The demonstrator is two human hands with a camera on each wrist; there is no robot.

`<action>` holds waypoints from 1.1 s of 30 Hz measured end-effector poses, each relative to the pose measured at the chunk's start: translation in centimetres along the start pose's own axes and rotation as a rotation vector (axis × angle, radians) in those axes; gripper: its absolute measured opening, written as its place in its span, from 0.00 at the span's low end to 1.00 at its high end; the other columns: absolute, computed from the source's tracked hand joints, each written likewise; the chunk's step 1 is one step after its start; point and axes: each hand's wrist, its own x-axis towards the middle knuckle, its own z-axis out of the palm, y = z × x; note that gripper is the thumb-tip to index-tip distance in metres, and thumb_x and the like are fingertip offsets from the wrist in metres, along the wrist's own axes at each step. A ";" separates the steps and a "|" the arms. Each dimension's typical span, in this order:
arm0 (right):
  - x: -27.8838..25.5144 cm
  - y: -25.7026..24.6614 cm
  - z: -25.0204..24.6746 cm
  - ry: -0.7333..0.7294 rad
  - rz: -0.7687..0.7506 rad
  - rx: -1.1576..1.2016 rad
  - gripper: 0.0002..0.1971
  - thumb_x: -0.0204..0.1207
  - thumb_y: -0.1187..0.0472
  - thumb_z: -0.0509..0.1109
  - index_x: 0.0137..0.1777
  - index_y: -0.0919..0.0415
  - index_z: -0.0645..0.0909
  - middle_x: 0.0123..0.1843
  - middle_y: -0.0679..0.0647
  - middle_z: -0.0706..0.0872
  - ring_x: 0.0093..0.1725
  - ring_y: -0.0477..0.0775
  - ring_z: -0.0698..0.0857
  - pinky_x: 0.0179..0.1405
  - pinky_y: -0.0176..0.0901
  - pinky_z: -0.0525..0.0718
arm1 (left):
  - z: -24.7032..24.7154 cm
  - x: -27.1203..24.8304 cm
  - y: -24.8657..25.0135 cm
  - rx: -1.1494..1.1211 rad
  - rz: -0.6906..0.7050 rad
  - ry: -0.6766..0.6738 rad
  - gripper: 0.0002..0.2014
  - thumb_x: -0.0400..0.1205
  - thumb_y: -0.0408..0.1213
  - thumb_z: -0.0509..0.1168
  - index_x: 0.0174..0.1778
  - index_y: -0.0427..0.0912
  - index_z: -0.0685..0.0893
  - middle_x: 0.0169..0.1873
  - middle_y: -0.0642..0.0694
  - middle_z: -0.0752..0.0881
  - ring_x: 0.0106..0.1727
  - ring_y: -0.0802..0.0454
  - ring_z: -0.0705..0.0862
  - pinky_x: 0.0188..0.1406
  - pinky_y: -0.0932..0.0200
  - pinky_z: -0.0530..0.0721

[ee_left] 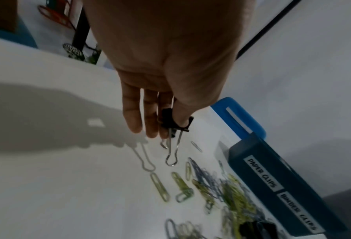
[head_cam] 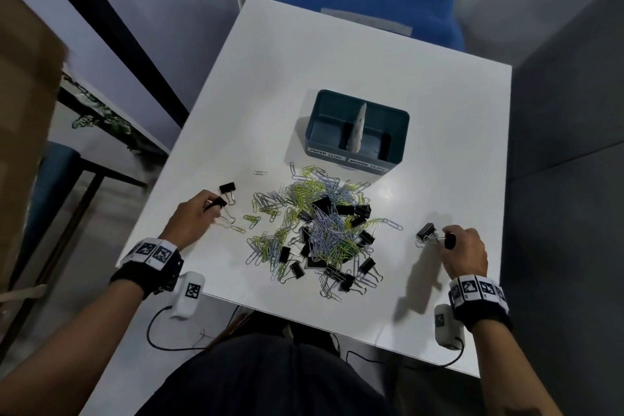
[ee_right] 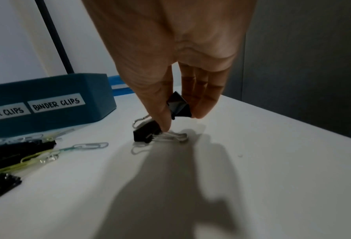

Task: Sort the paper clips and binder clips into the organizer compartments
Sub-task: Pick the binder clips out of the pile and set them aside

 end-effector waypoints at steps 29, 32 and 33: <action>-10.9 -6.8 7.8 -0.211 -0.437 0.039 0.33 0.69 0.56 0.77 0.73 0.48 0.69 0.61 0.54 0.73 0.45 0.58 0.82 0.34 0.44 0.79 | 8.9 -6.3 5.7 0.578 0.516 -0.214 0.22 0.79 0.42 0.65 0.68 0.45 0.68 0.59 0.48 0.70 0.40 0.51 0.75 0.27 0.55 0.77; -10.7 -7.3 7.7 -0.217 -0.435 0.036 0.31 0.70 0.55 0.77 0.72 0.47 0.69 0.62 0.54 0.73 0.47 0.59 0.82 0.37 0.46 0.82 | 10.0 -6.3 5.5 0.610 0.555 -0.290 0.23 0.79 0.43 0.68 0.68 0.44 0.70 0.58 0.47 0.71 0.42 0.51 0.75 0.29 0.56 0.78; -10.6 -7.4 7.8 -0.214 -0.432 0.050 0.30 0.70 0.55 0.77 0.71 0.47 0.70 0.61 0.54 0.74 0.46 0.59 0.83 0.37 0.46 0.82 | 10.4 -6.1 5.5 0.602 0.562 -0.281 0.21 0.79 0.40 0.69 0.66 0.43 0.72 0.57 0.45 0.71 0.42 0.50 0.75 0.29 0.57 0.78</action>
